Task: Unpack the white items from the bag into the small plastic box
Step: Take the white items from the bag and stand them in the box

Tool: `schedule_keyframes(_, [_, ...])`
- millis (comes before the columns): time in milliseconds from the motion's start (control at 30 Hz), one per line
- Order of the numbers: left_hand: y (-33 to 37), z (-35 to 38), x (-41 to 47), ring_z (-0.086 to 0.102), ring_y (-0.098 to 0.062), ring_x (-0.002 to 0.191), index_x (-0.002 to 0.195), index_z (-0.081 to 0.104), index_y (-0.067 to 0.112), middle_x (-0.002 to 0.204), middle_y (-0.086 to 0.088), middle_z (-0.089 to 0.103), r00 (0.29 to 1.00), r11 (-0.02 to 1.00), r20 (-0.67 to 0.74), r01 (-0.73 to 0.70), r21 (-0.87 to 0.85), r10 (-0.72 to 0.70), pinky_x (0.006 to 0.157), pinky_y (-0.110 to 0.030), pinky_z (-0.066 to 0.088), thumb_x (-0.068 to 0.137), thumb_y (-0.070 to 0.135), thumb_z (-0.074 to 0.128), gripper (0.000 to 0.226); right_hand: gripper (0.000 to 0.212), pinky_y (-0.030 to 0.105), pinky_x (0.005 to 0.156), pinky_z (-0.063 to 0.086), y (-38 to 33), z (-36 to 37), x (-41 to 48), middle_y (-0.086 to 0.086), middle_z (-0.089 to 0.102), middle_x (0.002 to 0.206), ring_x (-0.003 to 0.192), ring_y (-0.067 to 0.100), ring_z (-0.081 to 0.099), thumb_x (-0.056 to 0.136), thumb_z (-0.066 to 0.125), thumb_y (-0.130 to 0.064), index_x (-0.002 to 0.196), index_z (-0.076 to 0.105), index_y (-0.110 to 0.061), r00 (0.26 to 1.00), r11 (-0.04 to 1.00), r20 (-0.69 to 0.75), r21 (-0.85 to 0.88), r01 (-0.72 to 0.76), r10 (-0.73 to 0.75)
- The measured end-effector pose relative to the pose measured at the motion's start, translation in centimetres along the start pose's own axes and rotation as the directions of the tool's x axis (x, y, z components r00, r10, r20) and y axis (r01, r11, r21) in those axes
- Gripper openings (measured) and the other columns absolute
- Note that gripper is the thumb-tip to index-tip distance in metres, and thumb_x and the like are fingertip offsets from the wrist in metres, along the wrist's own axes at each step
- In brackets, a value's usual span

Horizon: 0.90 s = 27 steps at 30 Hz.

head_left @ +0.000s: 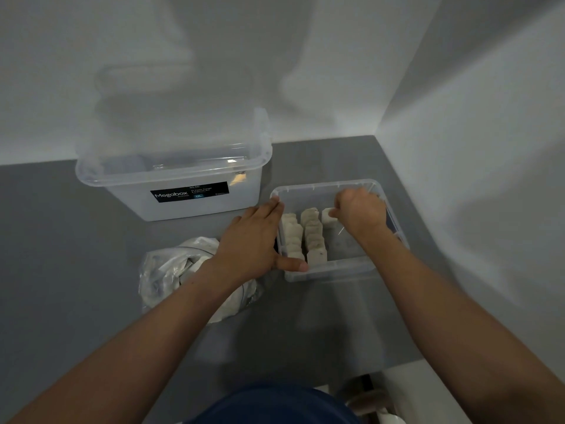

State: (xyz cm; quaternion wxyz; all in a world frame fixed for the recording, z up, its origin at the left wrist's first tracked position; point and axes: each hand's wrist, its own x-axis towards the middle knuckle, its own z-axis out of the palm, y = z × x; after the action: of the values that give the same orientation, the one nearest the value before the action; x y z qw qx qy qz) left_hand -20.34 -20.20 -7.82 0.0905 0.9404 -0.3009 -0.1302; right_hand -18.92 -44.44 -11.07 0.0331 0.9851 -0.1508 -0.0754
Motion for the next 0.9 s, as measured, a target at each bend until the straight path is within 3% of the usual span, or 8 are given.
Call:
schedule_keyframes(133, [-0.2,0.1,0.0,0.021,-0.025,0.148,0.157,0.009,0.019,0.166,0.001,0.003,1.000,1.000,-0.006,0.001,-0.004,-0.001,0.117,-0.043,0.025,0.059,0.093,0.051,0.130,0.026,0.035,0.073,0.059,0.5,-0.1,-0.5,0.007,0.073,0.086,0.079,0.025,0.069,0.093,0.069,-0.040,0.100,0.075,-0.016,0.999,0.990,-0.033,0.143,-0.013,0.018])
schedule_keyframes(267, [-0.5,-0.2,-0.6,0.022,-0.024,0.147,0.156,0.017,0.023,0.165,0.000,0.011,0.999,0.994,-0.037,-0.031,-0.102,0.027,0.116,-0.044,0.026,0.065,0.088,0.054,0.117,0.019,0.036,0.080,0.059,1.1,-1.4,-2.4,0.005,0.076,0.091,0.085,0.022,0.070,0.090,0.073,-0.029,0.100,0.078,-0.014,0.992,0.928,-0.089,0.368,-0.048,0.087])
schedule_keyframes(400, [-2.5,-1.5,-3.0,0.044,-0.020,0.128,0.138,0.051,0.025,0.142,0.001,0.047,0.952,0.958,-0.306,-0.105,-0.266,0.019,0.106,-0.034,0.040,0.084,0.057,0.066,0.065,0.018,0.010,0.074,0.048,-0.1,-3.6,-6.7,-0.010,0.072,0.087,0.080,0.003,0.066,0.084,0.079,-0.029,0.100,0.077,-0.019,0.967,0.768,-0.191,0.641,-0.009,0.170])
schedule_keyframes(500, [-5.7,-1.6,-5.9,0.052,-0.015,0.116,0.123,0.063,0.022,0.124,0.004,0.057,0.893,0.938,-0.449,-0.130,-0.322,-0.030,0.097,-0.026,0.042,0.088,0.032,0.069,0.037,0.015,0.007,0.073,0.050,-4.0,-5.0,-10.1,-0.014,0.073,0.084,0.078,-0.006,0.067,0.085,0.079,-0.030,0.099,0.076,-0.023,0.955,0.654,-0.256,0.750,0.099,0.150])
schedule_keyframes(600, [-9.7,-0.8,-8.6,0.057,-0.016,0.106,0.113,0.067,0.022,0.113,0.005,0.062,0.875,0.937,-0.474,-0.085,-0.338,-0.092,0.091,-0.032,0.048,0.087,0.024,0.071,0.027,0.018,0.009,0.079,0.051,-9.5,-5.7,-13.0,-0.014,0.074,0.091,0.085,-0.005,0.068,0.088,0.077,-0.023,0.105,0.075,-0.020,0.939,0.489,-0.321,0.842,0.225,0.120])
schedule_keyframes(700, [-13.4,0.5,-10.8,0.061,-0.018,0.095,0.103,0.072,0.021,0.100,0.005,0.068,0.910,0.952,-0.400,-0.016,-0.305,-0.112,0.085,-0.035,0.050,0.087,0.024,0.073,0.017,0.027,0.012,0.082,0.052,-15.4,-5.3,-15.4,-0.014,0.071,0.095,0.089,0.001,0.068,0.089,0.074,-0.018,0.115,0.071,-0.023,0.937,0.429,-0.350,0.849,0.310,0.015])
schedule_keyframes(800, [-16.0,2.0,-12.2,0.066,-0.023,0.088,0.098,0.075,0.024,0.094,0.002,0.072,0.971,0.980,-0.238,-0.045,-0.192,-0.002,0.078,-0.037,0.053,0.090,0.037,0.056,0.024,0.022,0.020,0.084,0.056,-20.3,-3.0,-16.6,-0.010,0.072,0.097,0.088,0.005,0.068,0.091,0.070,-0.022,0.113,0.071,-0.025,0.946,0.503,-0.273,0.801,0.325,-0.177])
schedule_keyframes(900, [-17.6,3.6,-12.5,0.065,-0.025,0.093,0.106,0.071,0.033,0.100,0.003,0.071,0.992,0.992,-0.025,-0.126,0.017,0.126,0.076,-0.038,0.054,0.087,0.047,0.033,0.045,0.022,0.034,0.081,0.057,-23.4,0.5,-16.4,-0.006,0.074,0.100,0.093,0.018,0.069,0.092,0.057,-0.028,0.106,0.073,-0.032,0.941,0.820,-0.119,0.465,0.333,-0.315])
